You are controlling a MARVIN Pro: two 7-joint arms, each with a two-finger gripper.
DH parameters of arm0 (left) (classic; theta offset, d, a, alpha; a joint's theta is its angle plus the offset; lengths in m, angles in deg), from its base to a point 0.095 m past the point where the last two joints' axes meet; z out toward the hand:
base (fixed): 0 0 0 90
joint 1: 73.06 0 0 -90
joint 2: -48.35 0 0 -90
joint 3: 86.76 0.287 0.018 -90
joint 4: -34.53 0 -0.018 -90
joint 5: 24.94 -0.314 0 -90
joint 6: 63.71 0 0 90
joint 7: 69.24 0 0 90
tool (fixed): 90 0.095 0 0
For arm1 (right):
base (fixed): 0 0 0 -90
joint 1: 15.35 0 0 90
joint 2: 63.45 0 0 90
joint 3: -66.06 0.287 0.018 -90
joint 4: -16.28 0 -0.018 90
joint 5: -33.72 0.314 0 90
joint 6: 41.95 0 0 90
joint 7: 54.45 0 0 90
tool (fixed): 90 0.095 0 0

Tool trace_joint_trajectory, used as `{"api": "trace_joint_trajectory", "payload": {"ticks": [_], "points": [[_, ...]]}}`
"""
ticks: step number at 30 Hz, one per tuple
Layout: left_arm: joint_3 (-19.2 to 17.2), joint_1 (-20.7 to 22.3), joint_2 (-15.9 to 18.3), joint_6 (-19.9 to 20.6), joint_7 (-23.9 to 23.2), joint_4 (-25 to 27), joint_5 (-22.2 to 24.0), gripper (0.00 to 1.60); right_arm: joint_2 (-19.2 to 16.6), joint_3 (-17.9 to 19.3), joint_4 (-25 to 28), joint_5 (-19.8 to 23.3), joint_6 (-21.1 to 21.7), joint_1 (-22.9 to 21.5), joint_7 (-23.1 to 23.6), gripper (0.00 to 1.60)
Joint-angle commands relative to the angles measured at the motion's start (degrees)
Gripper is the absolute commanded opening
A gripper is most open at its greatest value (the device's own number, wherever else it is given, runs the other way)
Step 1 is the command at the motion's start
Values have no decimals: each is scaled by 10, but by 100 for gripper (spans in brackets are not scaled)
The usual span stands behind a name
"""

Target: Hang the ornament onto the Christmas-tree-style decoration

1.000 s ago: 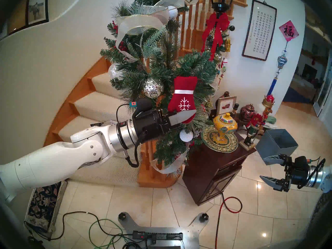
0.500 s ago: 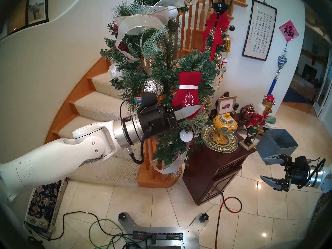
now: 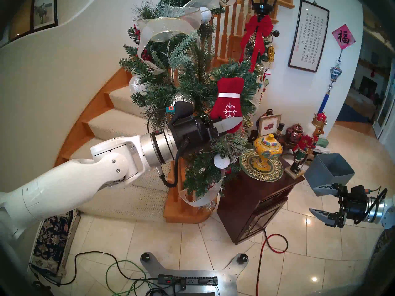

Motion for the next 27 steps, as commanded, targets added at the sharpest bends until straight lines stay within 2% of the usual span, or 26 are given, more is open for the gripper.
{"api": "trace_joint_trajectory", "payload": {"ticks": [1, 15, 17, 18, 21, 22, 23, 27], "points": [[-12, 15, -23, 2, 7, -8, 25, 0, 1, 1, 1, -3, 0, -1, 55, 160], [-9, 20, -56, 34, 34, -33, 65, 0, 0, 1, 0, -1, 0, -2, 59, 160], [-7, 19, -58, 39, 37, -35, 67, 0, -1, 1, -4, 8, 0, -4, 82, 160], [-7, 18, -58, 41, 38, -35, 67, 0, 0, 1, 0, 0, 0, -2, 62, 160], [-6, 15, -55, 45, 39, -32, 70, 0, 0, 1, -2, 3, 0, -3, 69, 160], [-6, 13, -53, 47, 38, -31, 70, 0, 1, 1, 2, -4, 0, -1, 52, 160], [-6, 12, -50, 49, 37, -30, 71, 0, 0, 1, -1, 1, 0, -2, 63, 160], [-5, 7, -40, 56, 35, -26, 68, 0, 0, 1, 0, 0, 0, -2, 61, 160]]}}
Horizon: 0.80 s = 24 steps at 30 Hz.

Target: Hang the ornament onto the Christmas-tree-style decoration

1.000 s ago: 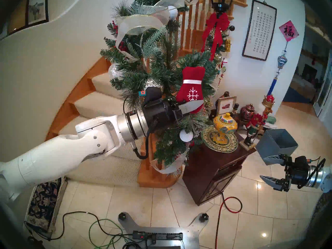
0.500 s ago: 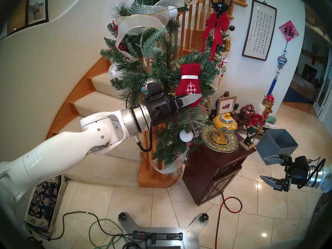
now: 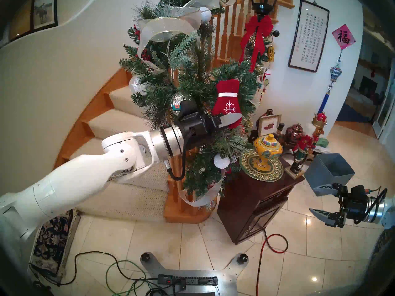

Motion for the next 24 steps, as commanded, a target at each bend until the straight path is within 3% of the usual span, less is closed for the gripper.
{"api": "trace_joint_trajectory", "payload": {"ticks": [1, 16, 20, 22, 23, 24], "points": [[-3, -3, 12, 4, -10, 12, 1, 0, 1, 1, 1, -2, 0, -2, 57, 160], [-8, -26, 51, -4, -24, 32, -12, 0, 1, 1, 2, -3, 0, -1, 54, 160], [-8, -28, 58, -13, -24, 38, -36, 4, 0, 1, 1, -2, 0, -2, 59, 160], [-7, -31, 60, -17, -23, 41, -47, 61, 0, 1, 0, 1, 0, -2, 65, 160], [-7, -32, 61, -20, -23, 43, -52, 78, 0, 1, 0, -1, 0, -2, 60, 160], [-7, -32, 62, -22, -23, 44, -58, 137, 1, 1, 1, -3, 0, -2, 56, 160]]}}
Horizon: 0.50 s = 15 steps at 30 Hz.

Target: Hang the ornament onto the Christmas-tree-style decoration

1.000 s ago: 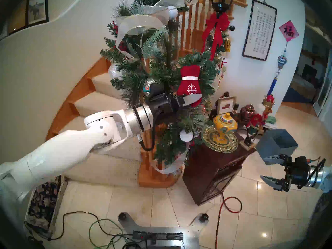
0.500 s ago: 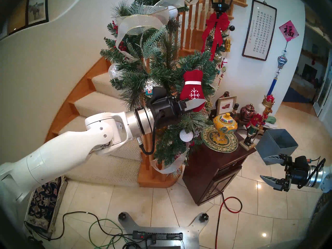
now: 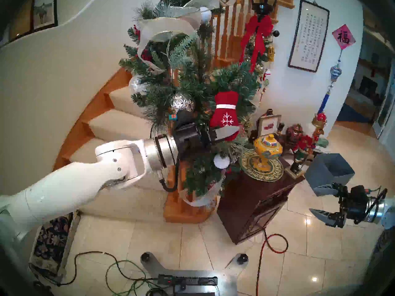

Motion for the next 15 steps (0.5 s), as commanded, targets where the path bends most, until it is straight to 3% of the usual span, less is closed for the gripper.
{"api": "trace_joint_trajectory", "payload": {"ticks": [1, 15], "points": [[-6, 0, 10, -21, -5, 14, -31, 160, 0, 1, -1, 1, 0, -2, 65, 160], [-9, -18, 43, -54, -4, 52, -83, 160, 0, 1, 1, -2, 0, -2, 58, 160]]}}
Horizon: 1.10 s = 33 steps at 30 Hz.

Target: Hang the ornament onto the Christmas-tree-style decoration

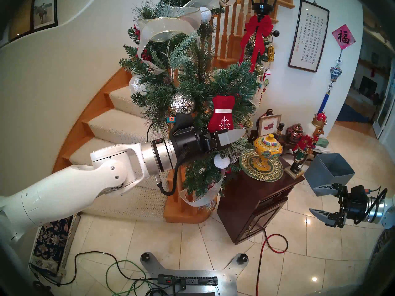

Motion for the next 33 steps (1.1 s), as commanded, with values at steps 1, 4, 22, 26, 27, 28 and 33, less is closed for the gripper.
{"api": "trace_joint_trajectory", "payload": {"ticks": [1, 4, 22, 26, 27, 28, 33], "points": [[-8, -4, 22, -21, -4, 28, -23, 160, 0, 1, 1, -1, 0, -2, 58, 160], [-9, -10, 41, -34, 2, 43, -46, 160, 1, 1, 1, -3, 0, -1, 54, 160], [7, -97, 184, -119, 19, 91, -164, 160, 0, 1, 0, 0, 0, -2, 62, 160], [11, -112, 196, -134, 23, 83, -171, 160, 0, 1, -1, 2, 0, -2, 66, 160], [13, -116, 198, -138, 23, 80, -174, 160, 1, 1, 1, -2, 0, -1, 54, 160], [15, -121, 202, -144, 24, 78, -176, 160, 0, 1, 0, 0, 0, -2, 61, 160], [27, -142, 216, -179, 25, 72, -188, 160, 0, 1, -1, 2, 0, -3, 67, 160]]}}
